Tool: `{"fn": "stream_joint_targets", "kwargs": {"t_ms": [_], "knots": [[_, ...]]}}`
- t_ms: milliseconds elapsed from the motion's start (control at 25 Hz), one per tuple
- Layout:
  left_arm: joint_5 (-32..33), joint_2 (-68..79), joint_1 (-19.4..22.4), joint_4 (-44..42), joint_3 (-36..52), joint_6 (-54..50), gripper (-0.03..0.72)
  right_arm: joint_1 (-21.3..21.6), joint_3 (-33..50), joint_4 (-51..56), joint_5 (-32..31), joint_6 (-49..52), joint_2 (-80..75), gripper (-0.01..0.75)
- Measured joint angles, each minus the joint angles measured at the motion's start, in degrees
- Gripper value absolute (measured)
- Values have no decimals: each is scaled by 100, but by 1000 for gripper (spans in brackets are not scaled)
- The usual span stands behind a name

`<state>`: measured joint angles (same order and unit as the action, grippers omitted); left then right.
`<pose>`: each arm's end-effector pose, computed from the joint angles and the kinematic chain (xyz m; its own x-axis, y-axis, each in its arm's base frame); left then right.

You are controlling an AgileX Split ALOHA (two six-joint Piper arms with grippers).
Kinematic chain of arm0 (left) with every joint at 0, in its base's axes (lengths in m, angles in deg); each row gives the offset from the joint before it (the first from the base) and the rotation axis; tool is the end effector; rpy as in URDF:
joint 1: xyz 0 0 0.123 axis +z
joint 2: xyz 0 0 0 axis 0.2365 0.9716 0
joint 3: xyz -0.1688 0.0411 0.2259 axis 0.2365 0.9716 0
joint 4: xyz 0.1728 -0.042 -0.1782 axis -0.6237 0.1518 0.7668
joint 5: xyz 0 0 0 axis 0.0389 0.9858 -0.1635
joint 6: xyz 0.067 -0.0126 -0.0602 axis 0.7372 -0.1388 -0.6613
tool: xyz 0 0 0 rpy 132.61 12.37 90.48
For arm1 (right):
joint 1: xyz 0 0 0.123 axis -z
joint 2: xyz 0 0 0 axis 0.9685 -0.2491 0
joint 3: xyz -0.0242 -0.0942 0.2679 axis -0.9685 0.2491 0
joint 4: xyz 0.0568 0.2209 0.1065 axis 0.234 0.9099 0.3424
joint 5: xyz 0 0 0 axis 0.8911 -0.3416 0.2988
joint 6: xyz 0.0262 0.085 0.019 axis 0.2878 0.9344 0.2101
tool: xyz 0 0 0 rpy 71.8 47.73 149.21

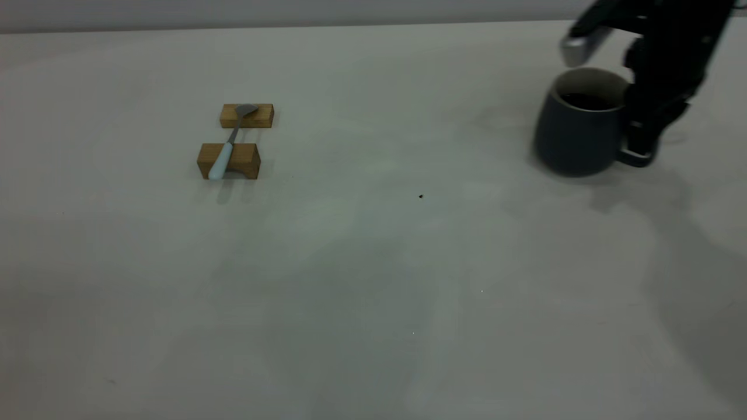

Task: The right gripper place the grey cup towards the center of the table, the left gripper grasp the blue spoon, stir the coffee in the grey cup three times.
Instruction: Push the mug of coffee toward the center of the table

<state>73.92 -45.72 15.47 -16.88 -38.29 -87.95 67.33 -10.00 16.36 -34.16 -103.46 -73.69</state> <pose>-0.0095 0.0029 0.2677 -0.5142 -0.0345 -0.8570 -0.0694 0.9976 0.0015 0.4283 0.0597 0.0436 -0.5774 -0.8160 -0.0280 -0.8134 0.5779 -0.0668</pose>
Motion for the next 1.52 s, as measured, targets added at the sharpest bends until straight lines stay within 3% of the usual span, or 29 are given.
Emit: {"fn": "stream_joint_targets", "kwargs": {"t_ms": [360,800,1360,1520], "knots": [[0,0,0,0,0,0,583,-1041,-390,-87,-112,952,-20,169],[0,0,0,0,0,0,583,-1848,-407,-57,225,1424,-20,169],[0,0,0,0,0,0,583,-1975,-407,279,424,1434,-20,170],[0,0,0,0,0,0,583,-1975,-407,306,480,1434,-20,221]]}}
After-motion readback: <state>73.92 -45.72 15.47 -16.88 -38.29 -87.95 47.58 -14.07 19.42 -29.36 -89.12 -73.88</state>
